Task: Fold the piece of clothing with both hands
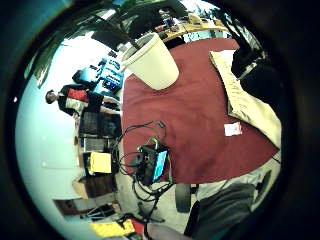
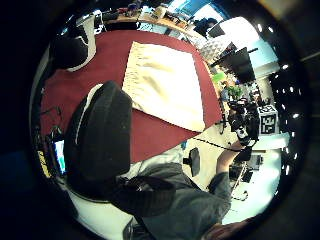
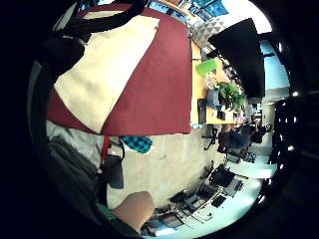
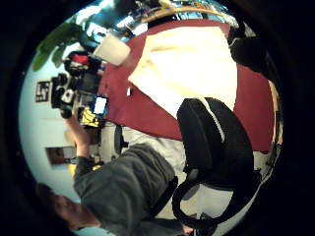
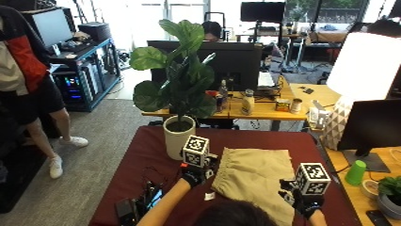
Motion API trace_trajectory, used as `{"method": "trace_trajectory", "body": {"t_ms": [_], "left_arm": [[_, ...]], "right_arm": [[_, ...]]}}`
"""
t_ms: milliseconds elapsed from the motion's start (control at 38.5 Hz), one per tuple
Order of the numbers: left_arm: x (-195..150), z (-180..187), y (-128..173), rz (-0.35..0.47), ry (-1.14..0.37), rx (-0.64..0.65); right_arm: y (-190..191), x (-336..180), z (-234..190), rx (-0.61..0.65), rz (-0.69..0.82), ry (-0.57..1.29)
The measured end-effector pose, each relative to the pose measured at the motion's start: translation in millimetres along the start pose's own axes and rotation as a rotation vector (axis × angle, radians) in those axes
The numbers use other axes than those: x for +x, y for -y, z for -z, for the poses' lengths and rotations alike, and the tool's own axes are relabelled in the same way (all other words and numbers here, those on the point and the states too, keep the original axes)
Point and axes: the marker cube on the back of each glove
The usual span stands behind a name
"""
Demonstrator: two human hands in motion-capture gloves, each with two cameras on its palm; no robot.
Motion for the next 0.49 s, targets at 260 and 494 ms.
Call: {"method": "trace_trajectory", "body": {"t_ms": [260, 494], "left_arm": [[0, 10, -15, 0.016, 0.034, -0.002], [-5, -14, -6, -0.006, 0.035, -0.091]], "right_arm": [[7, 6, -11, 0.01, 0.007, -0.008], [22, 3, -10, -0.028, -0.007, -0.026]]}}
